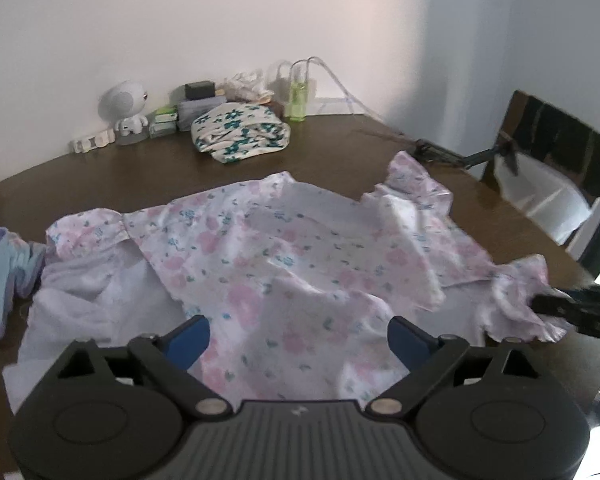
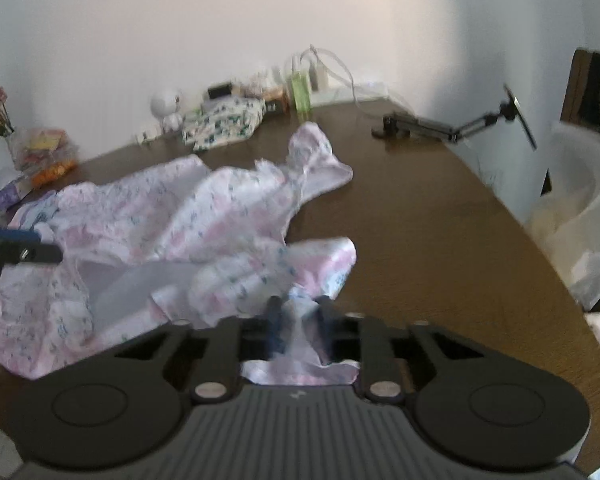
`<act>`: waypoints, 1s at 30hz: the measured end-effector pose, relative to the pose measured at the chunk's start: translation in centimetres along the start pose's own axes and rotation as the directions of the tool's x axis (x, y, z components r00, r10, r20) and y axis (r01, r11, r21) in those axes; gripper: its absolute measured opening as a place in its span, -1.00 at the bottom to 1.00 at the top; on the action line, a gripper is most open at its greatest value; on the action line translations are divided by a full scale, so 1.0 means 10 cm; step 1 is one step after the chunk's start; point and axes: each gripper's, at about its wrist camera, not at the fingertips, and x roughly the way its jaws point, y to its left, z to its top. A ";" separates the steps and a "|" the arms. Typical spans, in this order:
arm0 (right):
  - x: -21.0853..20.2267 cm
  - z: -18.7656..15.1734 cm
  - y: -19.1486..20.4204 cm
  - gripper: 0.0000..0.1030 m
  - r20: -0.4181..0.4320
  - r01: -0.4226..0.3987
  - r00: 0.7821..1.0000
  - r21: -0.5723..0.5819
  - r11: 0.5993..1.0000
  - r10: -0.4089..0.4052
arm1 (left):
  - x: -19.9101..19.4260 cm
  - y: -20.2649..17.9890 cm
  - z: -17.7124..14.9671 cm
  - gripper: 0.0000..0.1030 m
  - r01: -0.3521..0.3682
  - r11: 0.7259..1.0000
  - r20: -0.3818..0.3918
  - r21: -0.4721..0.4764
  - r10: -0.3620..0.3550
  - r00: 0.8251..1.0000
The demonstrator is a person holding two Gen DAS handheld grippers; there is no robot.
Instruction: Fold clothes
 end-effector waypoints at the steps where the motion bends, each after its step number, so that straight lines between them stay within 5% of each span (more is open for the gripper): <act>1: -0.02 0.01 -0.04 -0.71 -0.002 -0.008 1.000 0.013 1.000 0.008 | 0.05 0.02 0.03 0.83 -0.010 1.000 -0.007 -0.001 0.010 1.000; 3: -0.06 0.02 -0.12 -0.67 -0.007 -0.025 1.000 0.040 0.999 0.025 | 0.09 0.12 0.08 0.83 -0.020 1.000 -0.018 -0.016 0.019 1.000; 5: -0.15 0.11 -0.20 -0.41 0.018 -0.051 0.999 0.074 0.996 0.050 | 0.14 0.24 0.14 0.83 -0.031 0.999 -0.031 -0.041 0.029 0.999; 6: -0.21 0.19 -0.24 0.05 0.041 -0.067 0.997 0.091 0.994 0.063 | 0.16 0.32 0.18 0.84 -0.037 0.998 -0.040 -0.060 0.035 0.999; 7: -0.21 0.29 -0.25 0.22 0.054 -0.076 0.996 0.084 0.994 0.072 | 0.19 0.39 0.24 0.84 -0.038 0.996 -0.049 -0.075 0.034 0.998; 10: -0.06 0.59 -0.25 0.21 0.037 -0.097 0.995 0.058 0.994 0.095 | 0.34 0.57 0.42 0.84 -0.050 0.993 -0.095 -0.104 0.040 0.995; 17: 1.00 1.07 -0.08 -0.17 -0.205 -0.094 0.974 0.001 0.996 0.092 | 0.69 0.76 0.54 0.57 -0.141 0.989 -0.104 -0.046 0.136 0.985; 20: 1.32 1.13 -0.03 -0.30 -0.224 -0.075 0.972 -0.012 0.997 0.071 | 0.79 0.85 0.53 0.32 -0.105 0.992 -0.083 -0.066 0.099 0.992; 24: 1.50 1.22 0.00 -0.95 -0.257 -0.105 0.961 -0.007 0.994 0.100 | 0.93 0.88 0.49 0.09 -0.069 0.996 -0.100 -0.059 0.063 0.993; 30: 1.41 1.37 -0.15 -0.98 -0.229 -0.099 0.968 0.019 0.995 0.101 | 0.97 0.85 0.45 0.04 -0.075 0.997 -0.077 -0.025 0.073 0.994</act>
